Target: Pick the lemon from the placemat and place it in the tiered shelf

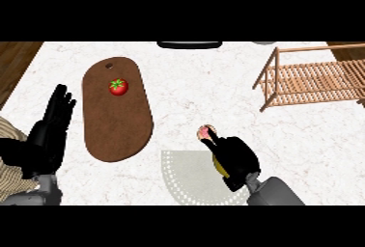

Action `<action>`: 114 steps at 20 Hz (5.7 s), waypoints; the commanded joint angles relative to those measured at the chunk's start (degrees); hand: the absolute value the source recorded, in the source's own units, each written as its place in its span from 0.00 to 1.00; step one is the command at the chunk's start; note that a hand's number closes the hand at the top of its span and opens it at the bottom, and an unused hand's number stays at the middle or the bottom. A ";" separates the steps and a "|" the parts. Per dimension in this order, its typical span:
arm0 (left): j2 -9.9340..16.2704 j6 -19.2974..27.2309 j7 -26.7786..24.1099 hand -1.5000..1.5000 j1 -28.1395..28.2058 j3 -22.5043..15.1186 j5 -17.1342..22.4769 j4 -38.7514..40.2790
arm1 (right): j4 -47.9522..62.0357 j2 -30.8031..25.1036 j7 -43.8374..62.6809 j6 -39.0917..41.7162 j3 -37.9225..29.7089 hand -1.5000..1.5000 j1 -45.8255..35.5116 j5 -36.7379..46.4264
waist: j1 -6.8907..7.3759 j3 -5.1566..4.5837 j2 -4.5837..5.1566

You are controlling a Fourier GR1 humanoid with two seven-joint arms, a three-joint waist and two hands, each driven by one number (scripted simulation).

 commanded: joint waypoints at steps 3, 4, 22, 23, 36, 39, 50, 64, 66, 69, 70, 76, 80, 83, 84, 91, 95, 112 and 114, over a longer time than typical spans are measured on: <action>0.32 -1.59 -0.54 0.50 0.48 1.17 0.48 -0.09 | 7.57 -2.95 -9.01 -9.44 -0.22 1.00 0.00 5.36 | 0.13 0.18 0.64; -0.55 -0.16 1.65 0.50 0.49 -0.15 -0.95 -2.40 | 8.22 0.75 -5.44 -9.15 1.95 1.00 -1.22 8.31 | 0.20 0.19 0.61; 0.15 -1.67 1.38 0.50 1.17 2.35 0.22 -1.71 | -23.87 -15.79 -6.10 0.81 -33.12 1.00 18.19 -21.28 | -1.46 0.08 0.21; -1.48 0.62 2.50 0.50 -0.57 0.92 -1.52 -1.64 | -25.20 -11.94 -5.08 -0.48 -33.81 1.00 18.57 -24.17 | -2.15 0.09 0.11; -0.16 -1.75 0.75 0.50 -0.27 2.59 -0.60 0.05 | -43.06 -17.16 19.16 5.44 -59.08 1.00 9.19 -42.65 | -0.53 0.11 0.53; -0.60 -1.51 0.13 0.50 -3.78 3.03 -1.04 2.59 | -36.04 -18.56 14.88 4.66 -61.62 1.00 6.67 -43.05 | -0.30 0.16 0.63; -1.16 -2.56 2.73 0.50 -0.30 2.64 -1.17 -2.53 | -12.50 -18.18 4.32 -7.12 -57.49 1.00 -3.57 -34.01 | 0.36 0.19 0.70; -1.73 -2.62 2.07 0.50 -5.36 3.94 -1.63 2.77 | 23.54 -22.08 -13.47 -19.57 -58.13 1.00 -21.24 -32.33 | 0.51 0.20 0.89; -0.91 -4.12 4.04 0.50 -0.01 4.01 -0.53 -3.88 | 26.13 -20.81 -14.84 -21.74 -56.37 1.00 -22.47 -31.10 | 0.72 0.19 0.77; -3.45 -1.18 1.33 0.50 -4.22 2.00 -3.86 1.66 | 34.03 -22.79 -15.31 -24.18 -54.42 1.00 -28.16 -26.99 | 0.88 0.19 0.97; -3.40 -1.27 1.49 0.50 -5.43 1.74 -4.25 3.24 | 37.11 -22.13 -14.39 -24.58 -55.87 1.00 -31.50 -28.78 | 0.93 0.20 0.99; -3.25 -1.18 1.44 0.50 -4.80 2.69 -3.79 2.11 | 47.41 -21.64 -22.17 -24.01 -59.74 0.00 -30.28 -33.48 | 1.01 0.24 1.10; -3.68 -2.03 1.69 0.50 -2.49 1.34 -4.12 0.85 | 53.08 -21.80 -24.33 -24.59 -60.17 0.00 -34.75 -34.30 | 1.16 0.24 1.03; -3.04 -2.97 1.61 0.50 -2.67 2.34 -2.97 0.25 | 54.90 -22.15 -25.04 -23.78 -59.95 0.00 -36.92 -34.78 | 1.10 0.22 0.99; -4.38 -1.82 -0.70 0.50 -1.99 0.83 -4.85 0.93 | 53.73 -24.72 -23.76 -20.89 -60.45 0.00 -39.17 -35.55 | 1.00 0.21 0.96; -2.26 -3.14 1.02 0.50 -3.63 3.97 -2.53 1.46 | 53.28 -26.40 -30.37 -17.28 -66.61 0.00 -35.89 -43.71 | 0.14 0.20 0.76; -2.56 -4.27 1.81 0.50 -0.54 3.06 -1.84 -1.97 | 53.73 -32.04 -24.11 -18.84 -68.16 0.00 -38.19 -44.67 | 0.44 0.19 0.70; -3.13 -3.90 0.36 0.50 0.44 3.10 -2.86 -0.92 | 63.16 -56.18 -27.73 2.01 -78.50 0.00 -21.20 -54.54 | 0.39 0.32 0.96; -2.10 -4.18 3.47 0.50 -2.74 3.63 -2.07 -2.39 | 64.97 -55.30 -31.77 2.88 -78.79 0.00 -19.22 -54.77 | 0.64 0.40 1.10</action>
